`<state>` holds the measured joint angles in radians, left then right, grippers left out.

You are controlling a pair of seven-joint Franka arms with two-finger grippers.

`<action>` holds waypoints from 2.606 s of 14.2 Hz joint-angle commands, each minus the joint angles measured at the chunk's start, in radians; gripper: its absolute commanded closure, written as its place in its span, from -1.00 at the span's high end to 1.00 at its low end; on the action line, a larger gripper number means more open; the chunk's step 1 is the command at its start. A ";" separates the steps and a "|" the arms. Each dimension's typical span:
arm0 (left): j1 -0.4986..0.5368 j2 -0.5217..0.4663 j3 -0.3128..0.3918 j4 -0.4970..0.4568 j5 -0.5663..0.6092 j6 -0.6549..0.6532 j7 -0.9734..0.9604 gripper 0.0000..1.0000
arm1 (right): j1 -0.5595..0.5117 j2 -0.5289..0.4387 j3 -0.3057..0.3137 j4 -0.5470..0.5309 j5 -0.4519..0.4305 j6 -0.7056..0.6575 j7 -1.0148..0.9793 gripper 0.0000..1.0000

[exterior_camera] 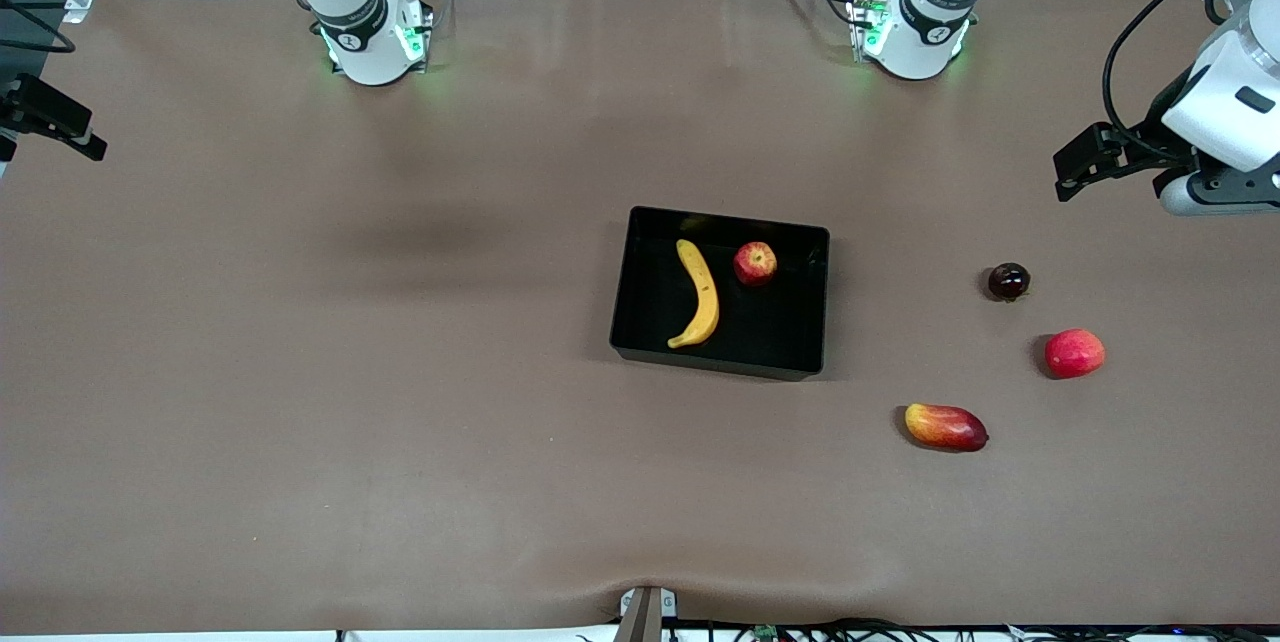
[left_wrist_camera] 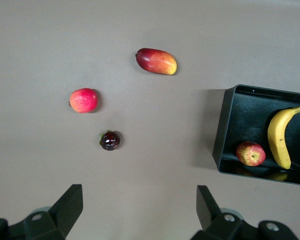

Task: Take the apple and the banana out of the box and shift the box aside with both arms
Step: 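Reach the left gripper into the black tray toward the red apple, then grasp the red apple in the tray with the left gripper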

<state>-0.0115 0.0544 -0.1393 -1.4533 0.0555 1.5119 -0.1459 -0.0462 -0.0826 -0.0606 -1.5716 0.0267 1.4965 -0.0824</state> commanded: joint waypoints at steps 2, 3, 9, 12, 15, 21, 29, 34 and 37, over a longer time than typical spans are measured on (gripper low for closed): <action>-0.001 -0.011 -0.003 0.002 -0.002 -0.019 0.002 1.00 | -0.021 0.011 0.008 0.019 0.024 -0.005 0.001 1.00; -0.002 -0.010 -0.002 0.001 0.000 -0.019 -0.001 1.00 | -0.021 0.011 0.008 0.019 0.024 -0.005 0.001 1.00; -0.015 0.028 -0.026 0.002 -0.017 -0.012 -0.100 1.00 | -0.020 0.011 0.007 0.018 0.030 -0.007 0.001 1.00; -0.039 0.064 -0.123 -0.044 -0.028 0.045 -0.249 1.00 | -0.021 0.011 0.007 0.019 0.032 -0.005 0.000 1.00; -0.097 0.070 -0.180 -0.189 -0.029 0.207 -0.521 1.00 | -0.023 0.011 0.007 0.019 0.032 -0.005 0.000 1.00; -0.165 0.139 -0.200 -0.320 -0.019 0.326 -0.523 1.00 | -0.021 0.012 0.007 0.018 0.032 -0.007 0.000 1.00; -0.197 0.320 -0.281 -0.320 -0.009 0.464 -0.429 1.00 | -0.018 0.012 0.005 0.021 0.032 -0.005 -0.002 1.00; -0.223 0.413 -0.283 -0.326 0.096 0.522 -0.414 1.00 | -0.015 0.015 0.007 0.022 0.030 -0.007 -0.003 1.00; -0.226 0.473 -0.283 -0.323 0.127 0.571 -0.414 0.89 | -0.017 0.018 0.007 0.022 0.030 -0.005 -0.005 1.00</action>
<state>-0.2386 0.4968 -0.4173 -1.7873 0.1521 2.0548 -0.5720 -0.0469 -0.0781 -0.0629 -1.5706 0.0355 1.4967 -0.0825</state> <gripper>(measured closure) 0.035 0.000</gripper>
